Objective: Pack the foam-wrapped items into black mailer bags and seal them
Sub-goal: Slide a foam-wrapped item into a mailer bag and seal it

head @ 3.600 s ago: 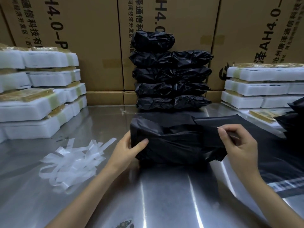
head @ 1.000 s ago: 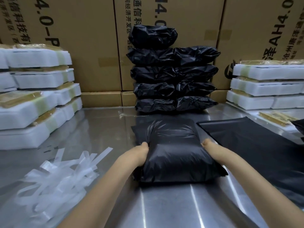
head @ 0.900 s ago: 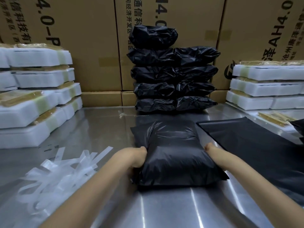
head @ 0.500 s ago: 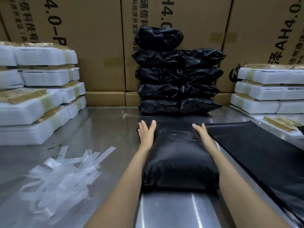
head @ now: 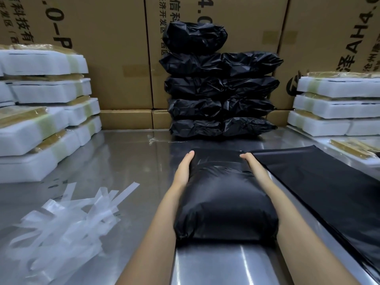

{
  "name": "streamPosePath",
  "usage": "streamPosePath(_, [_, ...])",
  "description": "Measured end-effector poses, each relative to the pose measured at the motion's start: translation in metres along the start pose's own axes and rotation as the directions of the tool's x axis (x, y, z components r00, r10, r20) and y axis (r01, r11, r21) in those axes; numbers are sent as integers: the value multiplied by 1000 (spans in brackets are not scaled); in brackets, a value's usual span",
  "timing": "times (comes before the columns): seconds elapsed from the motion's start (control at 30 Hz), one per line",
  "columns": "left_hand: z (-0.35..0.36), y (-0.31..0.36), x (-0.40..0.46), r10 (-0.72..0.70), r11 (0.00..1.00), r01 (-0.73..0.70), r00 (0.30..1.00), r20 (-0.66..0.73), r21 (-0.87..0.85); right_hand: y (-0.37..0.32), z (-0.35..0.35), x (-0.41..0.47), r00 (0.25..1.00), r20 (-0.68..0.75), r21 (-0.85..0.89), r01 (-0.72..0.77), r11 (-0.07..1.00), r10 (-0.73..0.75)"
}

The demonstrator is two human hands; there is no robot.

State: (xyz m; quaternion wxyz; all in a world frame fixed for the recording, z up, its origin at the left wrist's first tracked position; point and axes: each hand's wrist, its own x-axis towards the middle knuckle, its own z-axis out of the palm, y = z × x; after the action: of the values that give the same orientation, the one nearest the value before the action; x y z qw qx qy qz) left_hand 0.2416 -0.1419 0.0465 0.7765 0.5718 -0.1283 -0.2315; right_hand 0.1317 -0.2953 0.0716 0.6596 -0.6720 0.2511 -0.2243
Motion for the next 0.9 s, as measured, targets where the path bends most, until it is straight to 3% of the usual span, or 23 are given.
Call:
streamPosePath(0.27, [1, 3, -10, -40, 998, 40, 999, 7, 49, -4, 1, -7, 999, -34, 19, -40, 999, 41])
streamPosePath(0.4, [3, 16, -19, -20, 958, 30, 999, -40, 285, -21, 0, -12, 987, -2, -167, -160, 973, 162])
streamPosePath(0.47, [4, 26, -23, -3, 910, 41, 996, -93, 412, -34, 3, -12, 993, 0, -269, -116, 956, 121])
streamPosePath(0.5, [4, 30, -22, 18, 881, 43, 992, -124, 471, -39, 5, -11, 999, -7, -392, -44, 919, 45])
streamPosePath(0.57, [7, 36, -20, 93, 827, -8, 988, -122, 562, -45, 13, -13, 990, 53, -698, 129, 704, -128])
streamPosePath(0.63, [17, 40, -23, 169, 730, -100, 985, -36, 676, -42, 26, -18, 973, 167, -856, 223, 466, -160])
streamPosePath(0.67, [23, 41, -24, 163, 634, -134, 986, 38, 761, -38, 31, -19, 966, 223, -889, 257, 378, -130])
streamPosePath(0.73, [31, 36, -23, 101, 481, -177, 984, 146, 859, -31, 36, -19, 966, 255, -906, 256, 337, -47])
streamPosePath(0.77, [32, 33, -22, 71, 455, -185, 982, 172, 871, -29, 36, -18, 969, 244, -909, 238, 342, -26])
streamPosePath(0.9, [28, 33, -21, 44, 559, -160, 986, 164, 814, -29, 34, -9, 960, 281, -921, 267, 284, 10])
